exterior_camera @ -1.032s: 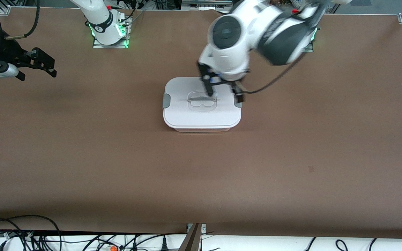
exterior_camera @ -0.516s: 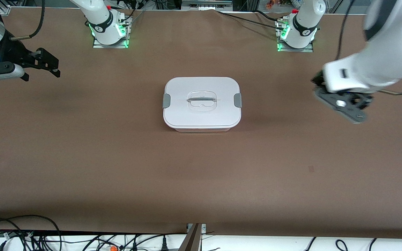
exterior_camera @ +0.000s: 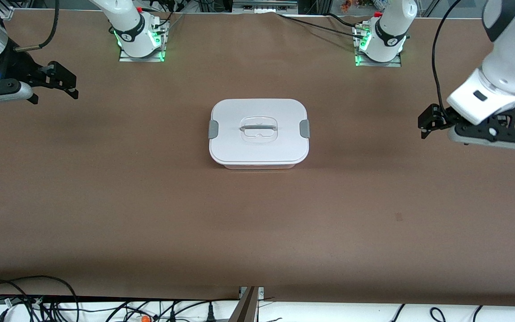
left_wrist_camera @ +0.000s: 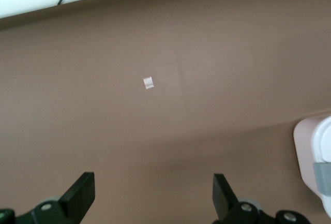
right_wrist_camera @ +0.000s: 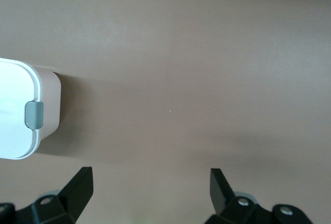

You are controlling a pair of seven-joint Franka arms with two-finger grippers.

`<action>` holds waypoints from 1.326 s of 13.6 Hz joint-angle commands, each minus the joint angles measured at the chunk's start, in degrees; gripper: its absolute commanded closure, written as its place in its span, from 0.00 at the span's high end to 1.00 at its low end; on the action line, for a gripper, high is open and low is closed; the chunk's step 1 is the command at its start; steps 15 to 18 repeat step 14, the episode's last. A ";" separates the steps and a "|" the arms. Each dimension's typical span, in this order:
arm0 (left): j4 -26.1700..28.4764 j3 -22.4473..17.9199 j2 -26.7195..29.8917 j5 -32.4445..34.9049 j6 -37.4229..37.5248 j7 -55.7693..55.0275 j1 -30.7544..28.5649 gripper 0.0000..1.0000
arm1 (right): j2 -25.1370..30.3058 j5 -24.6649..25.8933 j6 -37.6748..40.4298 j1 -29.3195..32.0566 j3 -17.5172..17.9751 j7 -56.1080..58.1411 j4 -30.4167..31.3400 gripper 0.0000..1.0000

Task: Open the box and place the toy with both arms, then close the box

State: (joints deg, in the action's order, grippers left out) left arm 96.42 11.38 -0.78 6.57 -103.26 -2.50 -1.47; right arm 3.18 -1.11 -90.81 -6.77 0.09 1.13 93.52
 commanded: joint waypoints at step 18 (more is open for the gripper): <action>2.54 -12.35 2.54 -4.03 2.44 0.13 7.89 1.00 | -0.37 0.76 1.08 -0.17 0.00 -0.60 -1.33 1.00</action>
